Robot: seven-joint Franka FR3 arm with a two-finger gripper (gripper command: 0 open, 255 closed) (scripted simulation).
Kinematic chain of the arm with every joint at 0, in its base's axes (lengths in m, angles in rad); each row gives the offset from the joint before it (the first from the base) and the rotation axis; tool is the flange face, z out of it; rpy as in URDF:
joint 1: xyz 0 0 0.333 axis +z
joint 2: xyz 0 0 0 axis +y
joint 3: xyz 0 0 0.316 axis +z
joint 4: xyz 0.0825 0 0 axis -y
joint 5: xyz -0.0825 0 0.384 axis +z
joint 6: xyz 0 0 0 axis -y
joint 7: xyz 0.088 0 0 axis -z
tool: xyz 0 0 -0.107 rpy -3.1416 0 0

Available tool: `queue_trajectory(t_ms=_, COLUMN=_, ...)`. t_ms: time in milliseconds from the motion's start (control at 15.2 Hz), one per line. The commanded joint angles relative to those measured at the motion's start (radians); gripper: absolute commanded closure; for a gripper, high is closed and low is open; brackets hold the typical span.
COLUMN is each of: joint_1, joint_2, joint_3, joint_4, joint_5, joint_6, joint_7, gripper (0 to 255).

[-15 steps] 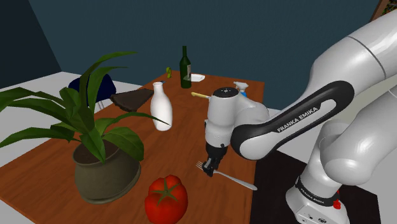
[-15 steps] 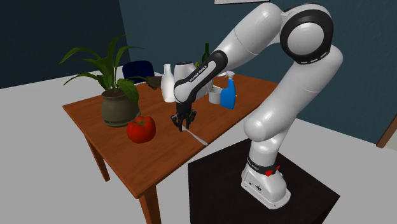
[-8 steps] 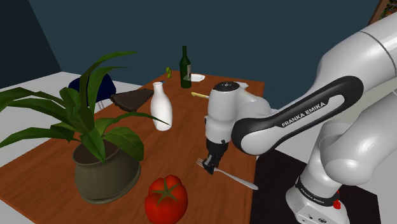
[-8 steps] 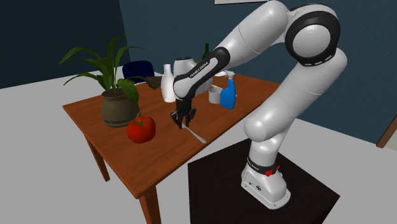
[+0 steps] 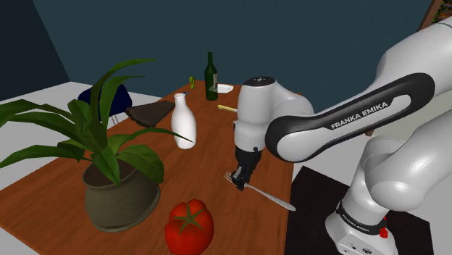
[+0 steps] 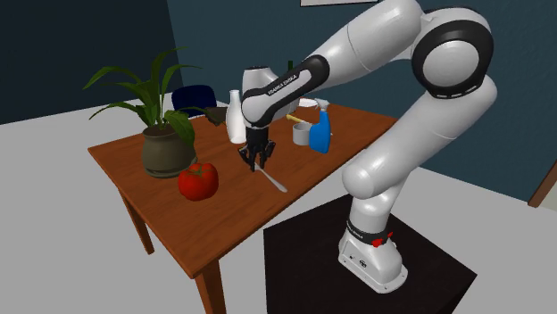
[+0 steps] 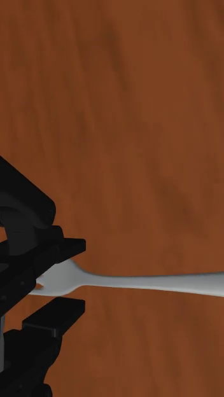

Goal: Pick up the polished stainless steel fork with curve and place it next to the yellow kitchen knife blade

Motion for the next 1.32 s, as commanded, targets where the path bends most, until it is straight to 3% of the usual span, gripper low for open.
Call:
queue_trajectory(t_ms=0, joint_1=0.0, joint_2=-0.02, joint_3=-0.009, joint_4=0.019, joint_5=-0.002, joint_6=-0.038, joint_7=-0.003, gripper=255)
queue_trajectory(t_ms=660, joint_1=-0.001, joint_2=-0.076, joint_3=-0.041, joint_4=0.112, joint_5=-0.015, joint_6=-0.188, joint_7=-0.005, gripper=255)
queue_trajectory(t_ms=1254, joint_1=-0.123, joint_2=0.095, joint_3=-0.168, joint_4=0.226, joint_5=-0.121, joint_6=-0.148, joint_7=-0.178, gripper=255)
